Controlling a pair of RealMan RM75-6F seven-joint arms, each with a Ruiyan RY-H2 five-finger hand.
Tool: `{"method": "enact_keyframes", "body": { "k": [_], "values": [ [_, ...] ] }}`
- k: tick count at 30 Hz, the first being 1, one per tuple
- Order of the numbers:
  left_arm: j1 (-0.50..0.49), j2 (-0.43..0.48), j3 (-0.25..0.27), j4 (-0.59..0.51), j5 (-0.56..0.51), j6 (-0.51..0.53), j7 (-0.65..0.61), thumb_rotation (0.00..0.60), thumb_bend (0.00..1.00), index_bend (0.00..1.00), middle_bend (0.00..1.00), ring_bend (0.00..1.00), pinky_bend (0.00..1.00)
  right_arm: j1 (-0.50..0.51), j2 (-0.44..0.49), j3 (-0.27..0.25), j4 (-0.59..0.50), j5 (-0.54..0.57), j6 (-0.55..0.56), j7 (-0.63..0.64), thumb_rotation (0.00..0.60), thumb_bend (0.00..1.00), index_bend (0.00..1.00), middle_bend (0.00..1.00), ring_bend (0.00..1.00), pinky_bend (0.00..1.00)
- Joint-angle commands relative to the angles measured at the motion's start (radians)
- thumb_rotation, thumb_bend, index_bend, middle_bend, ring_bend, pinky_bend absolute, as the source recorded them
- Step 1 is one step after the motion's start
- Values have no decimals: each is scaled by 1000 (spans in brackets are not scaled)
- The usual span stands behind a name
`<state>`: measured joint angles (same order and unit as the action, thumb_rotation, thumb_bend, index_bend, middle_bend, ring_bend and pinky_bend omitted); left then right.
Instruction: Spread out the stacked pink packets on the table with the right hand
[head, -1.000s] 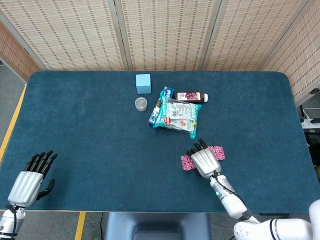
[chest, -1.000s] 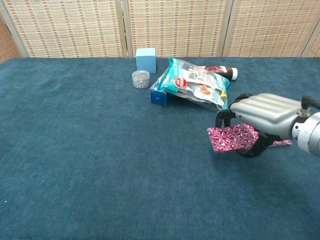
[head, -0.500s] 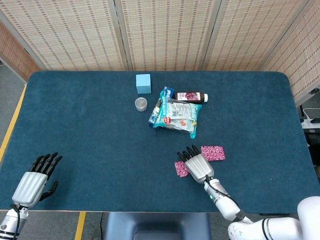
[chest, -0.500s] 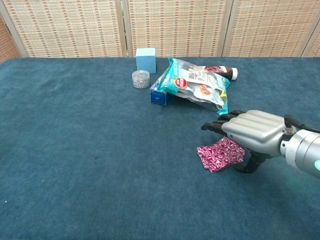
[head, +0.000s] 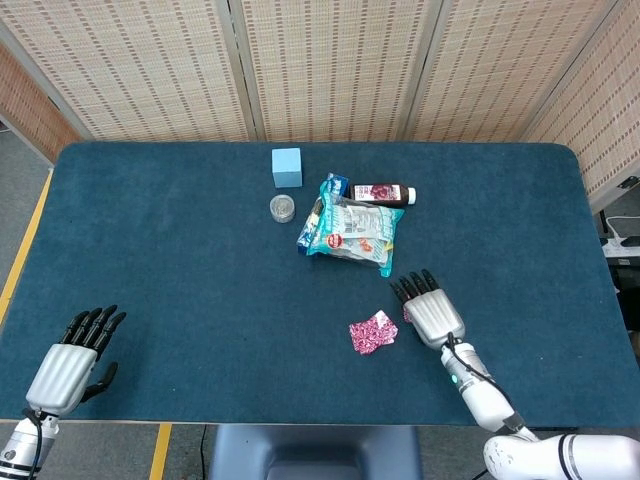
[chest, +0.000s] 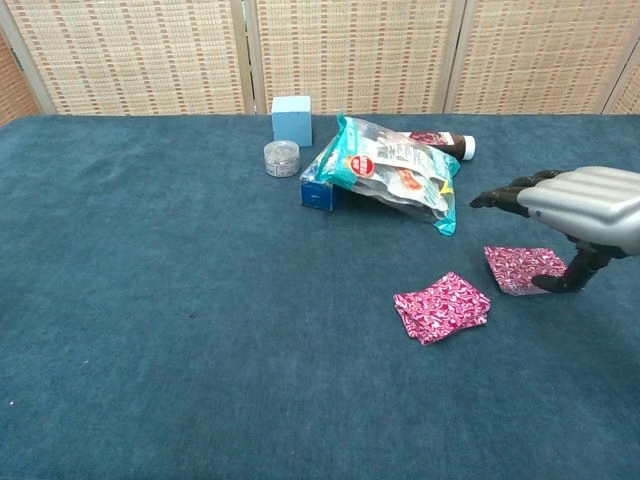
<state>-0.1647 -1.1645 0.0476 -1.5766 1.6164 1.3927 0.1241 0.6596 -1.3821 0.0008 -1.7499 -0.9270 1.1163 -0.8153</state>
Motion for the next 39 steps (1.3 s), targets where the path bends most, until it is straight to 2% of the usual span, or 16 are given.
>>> {"method": "enact_keyframes", "body": {
  "k": [1, 12, 24, 28, 39],
  "values": [
    [1, -1, 1, -2, 2, 2, 4, 600, 444, 0, 0, 0, 90, -6, 26, -4, 20, 35, -27, 13, 600, 261, 0, 60, 0, 0],
    [4, -6, 4, -5, 5, 6, 17, 600, 444, 0, 0, 0, 91, 13, -5, -16, 100, 96, -89, 9, 600, 237, 3, 58, 0, 0],
    [6, -6, 4, -4, 3, 9, 18, 600, 444, 0, 0, 0, 91, 31, -39, -2, 141, 138, -105, 10, 600, 237, 101, 59, 0, 0],
    [3, -8, 3, -3, -1, 2, 20, 600, 445, 0, 0, 0, 90, 35, -56, -1, 156, 142, -106, 10, 600, 237, 169, 95, 0, 0],
    [-1, -8, 2, -2, -7, -7, 20, 600, 443, 0, 0, 0, 90, 42, -80, 2, 175, 147, -100, 14, 600, 238, 212, 155, 0, 0]
  ]
}}
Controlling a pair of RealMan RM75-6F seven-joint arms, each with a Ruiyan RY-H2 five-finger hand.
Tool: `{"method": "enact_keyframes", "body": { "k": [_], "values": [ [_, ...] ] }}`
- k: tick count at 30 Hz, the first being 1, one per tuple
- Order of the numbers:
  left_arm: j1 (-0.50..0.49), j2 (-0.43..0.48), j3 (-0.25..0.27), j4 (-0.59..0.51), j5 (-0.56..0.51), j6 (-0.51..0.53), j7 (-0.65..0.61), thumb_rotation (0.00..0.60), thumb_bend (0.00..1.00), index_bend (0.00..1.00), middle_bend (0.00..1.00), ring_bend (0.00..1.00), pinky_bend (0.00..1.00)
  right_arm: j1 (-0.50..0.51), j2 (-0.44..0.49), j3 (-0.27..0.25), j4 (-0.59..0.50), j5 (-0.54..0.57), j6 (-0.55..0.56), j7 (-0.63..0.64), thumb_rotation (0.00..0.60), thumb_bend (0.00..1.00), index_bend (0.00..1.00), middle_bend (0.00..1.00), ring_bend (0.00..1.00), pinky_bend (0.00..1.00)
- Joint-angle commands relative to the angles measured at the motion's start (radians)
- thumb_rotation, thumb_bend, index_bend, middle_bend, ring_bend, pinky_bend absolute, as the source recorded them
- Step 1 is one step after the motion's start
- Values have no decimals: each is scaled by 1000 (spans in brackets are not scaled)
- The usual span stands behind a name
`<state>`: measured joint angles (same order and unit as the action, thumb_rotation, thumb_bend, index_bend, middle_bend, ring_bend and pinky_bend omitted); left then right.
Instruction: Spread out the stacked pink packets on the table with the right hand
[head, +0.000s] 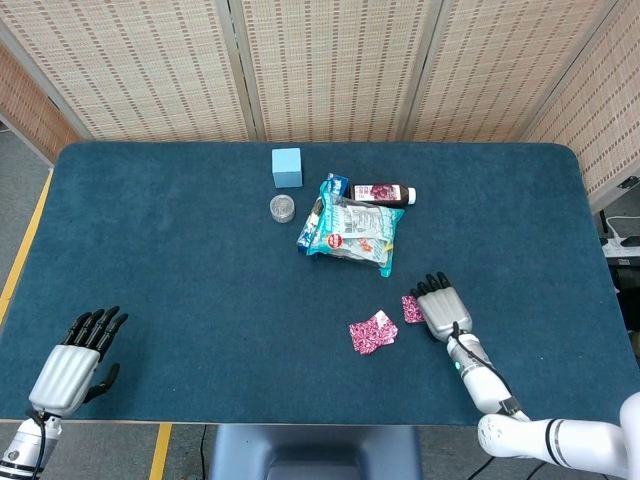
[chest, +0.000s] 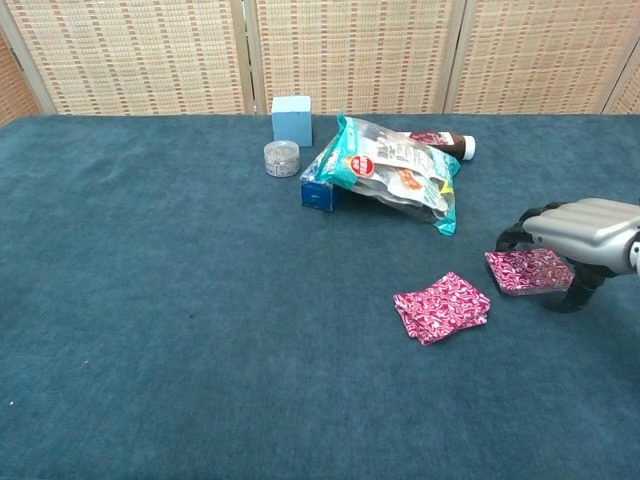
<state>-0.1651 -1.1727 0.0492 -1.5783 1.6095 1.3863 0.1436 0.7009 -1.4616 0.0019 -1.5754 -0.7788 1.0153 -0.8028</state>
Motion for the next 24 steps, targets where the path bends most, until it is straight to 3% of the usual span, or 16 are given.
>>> {"method": "enact_keyframes", "body": {
  "k": [1, 24],
  "values": [
    [-1, 0, 0, 0, -1, -2, 0, 600, 443, 0, 0, 0, 91, 0, -2, 1, 1, -3, 3, 3, 600, 238, 216, 158, 0, 0],
    [-8, -6, -1, 2, -14, -19, 12, 600, 443, 0, 0, 0, 91, -3, -37, 12, 39, -13, 27, 11, 600, 237, 400, 296, 95, 0]
  ]
}}
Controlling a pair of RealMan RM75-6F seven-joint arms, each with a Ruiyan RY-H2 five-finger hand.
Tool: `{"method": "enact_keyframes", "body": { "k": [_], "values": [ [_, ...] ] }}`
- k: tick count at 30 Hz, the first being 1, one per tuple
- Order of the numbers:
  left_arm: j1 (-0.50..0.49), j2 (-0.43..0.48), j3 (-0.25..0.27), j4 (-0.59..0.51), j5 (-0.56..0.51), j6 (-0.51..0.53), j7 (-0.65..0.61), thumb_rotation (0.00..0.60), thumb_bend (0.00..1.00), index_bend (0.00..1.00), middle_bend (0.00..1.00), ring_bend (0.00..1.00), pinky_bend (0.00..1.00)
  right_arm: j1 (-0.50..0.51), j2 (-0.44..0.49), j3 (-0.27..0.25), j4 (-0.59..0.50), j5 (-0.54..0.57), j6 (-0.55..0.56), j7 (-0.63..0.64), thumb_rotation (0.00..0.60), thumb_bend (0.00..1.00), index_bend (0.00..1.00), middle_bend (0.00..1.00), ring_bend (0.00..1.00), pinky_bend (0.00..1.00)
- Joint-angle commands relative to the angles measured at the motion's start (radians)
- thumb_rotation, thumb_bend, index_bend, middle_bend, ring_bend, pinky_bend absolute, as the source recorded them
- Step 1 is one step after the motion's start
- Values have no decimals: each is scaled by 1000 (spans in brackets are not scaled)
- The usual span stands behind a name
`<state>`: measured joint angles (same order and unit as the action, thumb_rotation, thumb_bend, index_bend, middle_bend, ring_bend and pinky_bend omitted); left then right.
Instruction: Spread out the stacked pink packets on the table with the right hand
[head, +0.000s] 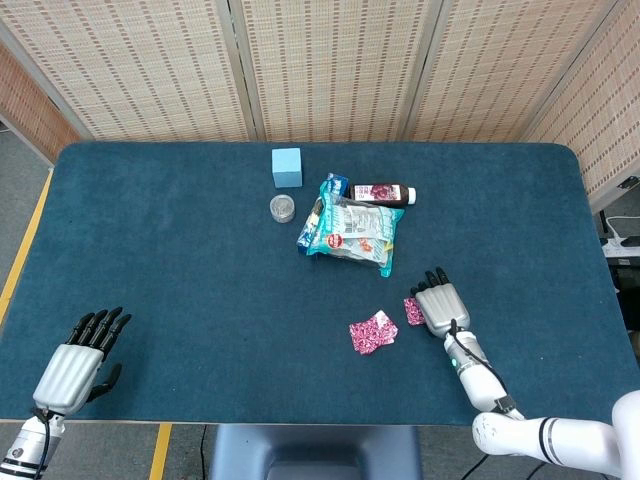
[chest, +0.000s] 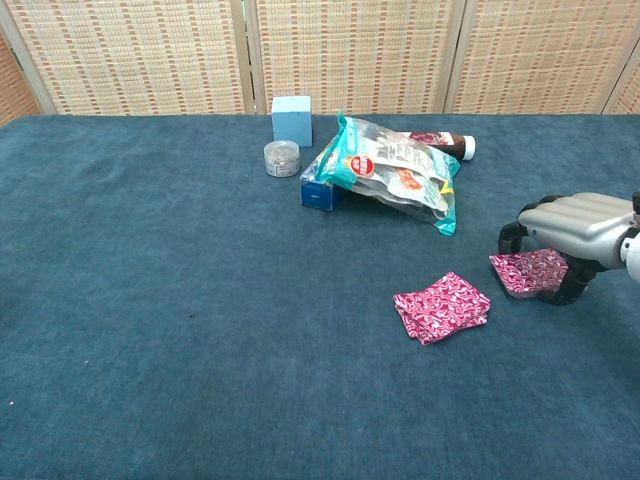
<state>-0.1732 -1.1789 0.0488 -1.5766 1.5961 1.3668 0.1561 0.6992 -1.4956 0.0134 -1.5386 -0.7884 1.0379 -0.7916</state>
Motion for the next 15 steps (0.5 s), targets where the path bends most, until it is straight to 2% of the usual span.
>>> {"method": "enact_keyframes", "body": {
  "k": [1, 15],
  "values": [
    [0, 0, -1, 0, -1, 1, -2, 600, 444, 0, 0, 0, 91, -2, -6, 1, 3, -5, 8, 0, 600, 237, 418, 307, 104, 0],
    [1, 3, 1, 0, 3, 6, -7, 600, 444, 0, 0, 0, 91, -14, -28, 8, 10, -18, 47, -15, 600, 238, 657, 429, 179, 0]
  ]
}}
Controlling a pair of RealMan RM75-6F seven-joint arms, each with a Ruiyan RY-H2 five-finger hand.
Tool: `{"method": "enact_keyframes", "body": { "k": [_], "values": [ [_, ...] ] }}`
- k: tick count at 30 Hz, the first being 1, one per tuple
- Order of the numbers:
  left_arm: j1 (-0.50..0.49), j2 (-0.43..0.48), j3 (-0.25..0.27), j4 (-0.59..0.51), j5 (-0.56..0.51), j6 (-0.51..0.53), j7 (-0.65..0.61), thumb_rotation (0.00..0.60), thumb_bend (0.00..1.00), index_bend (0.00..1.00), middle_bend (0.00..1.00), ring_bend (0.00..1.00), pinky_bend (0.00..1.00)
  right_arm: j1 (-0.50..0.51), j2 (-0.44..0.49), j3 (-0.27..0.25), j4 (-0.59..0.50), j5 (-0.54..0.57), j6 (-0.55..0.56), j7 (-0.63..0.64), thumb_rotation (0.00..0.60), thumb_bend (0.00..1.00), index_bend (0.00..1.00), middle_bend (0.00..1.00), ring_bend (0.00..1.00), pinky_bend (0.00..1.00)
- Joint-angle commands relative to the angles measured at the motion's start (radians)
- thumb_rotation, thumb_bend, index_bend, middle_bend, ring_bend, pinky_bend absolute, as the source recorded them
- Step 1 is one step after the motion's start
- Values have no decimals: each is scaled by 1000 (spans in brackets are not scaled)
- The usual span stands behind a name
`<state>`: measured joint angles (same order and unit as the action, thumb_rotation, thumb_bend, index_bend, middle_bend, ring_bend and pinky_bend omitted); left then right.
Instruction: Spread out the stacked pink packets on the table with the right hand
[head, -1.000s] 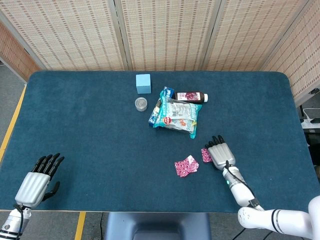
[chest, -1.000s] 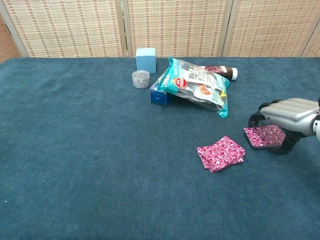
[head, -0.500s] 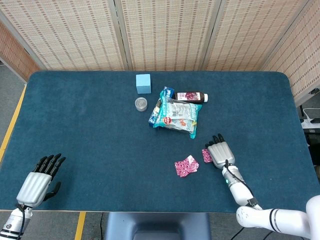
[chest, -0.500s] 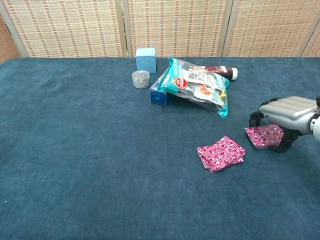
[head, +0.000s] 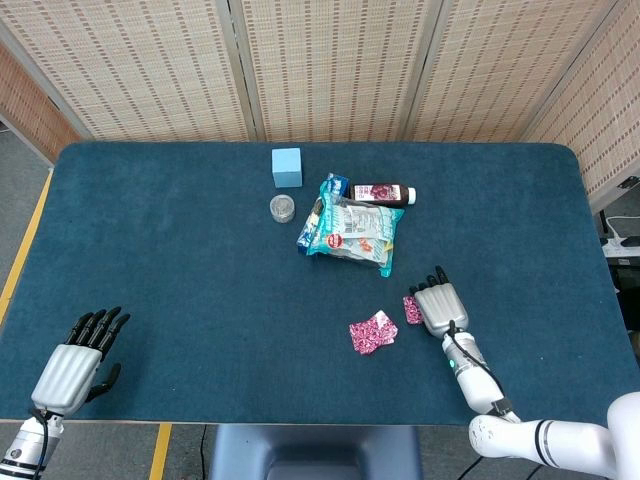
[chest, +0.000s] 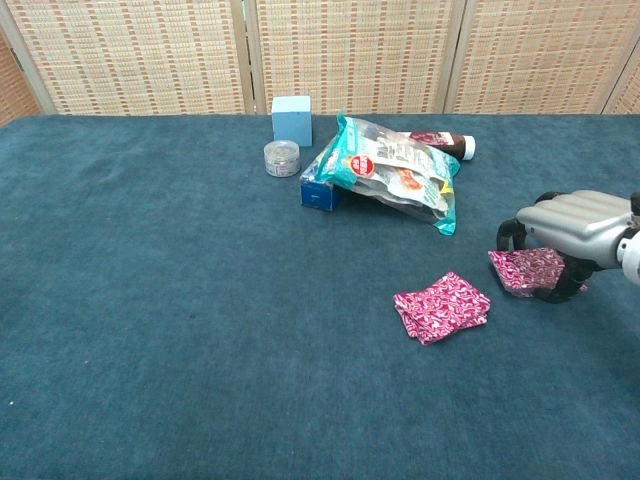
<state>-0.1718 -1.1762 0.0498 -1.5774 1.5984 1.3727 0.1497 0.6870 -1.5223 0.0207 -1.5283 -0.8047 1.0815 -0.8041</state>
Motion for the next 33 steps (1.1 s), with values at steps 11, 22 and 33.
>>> {"method": "enact_keyframes", "body": {
  "k": [11, 22, 33],
  "values": [
    [-1, 0, 0, 0, -1, -1, 0, 600, 444, 0, 0, 0, 91, -6, 1, 8, -19, 1, 23, -26, 600, 243, 689, 447, 187, 0],
    [0, -1, 0, 0, 0, 3, 2, 600, 443, 0, 0, 0, 91, -22, 48, 9, -101, -57, 66, -14, 600, 243, 690, 449, 187, 0],
    [1, -3, 1, -4, 3, 6, 10, 600, 444, 0, 0, 0, 91, -91, 168, -122, -314, -278, 108, 7, 600, 243, 687, 448, 187, 0]
  ]
}}
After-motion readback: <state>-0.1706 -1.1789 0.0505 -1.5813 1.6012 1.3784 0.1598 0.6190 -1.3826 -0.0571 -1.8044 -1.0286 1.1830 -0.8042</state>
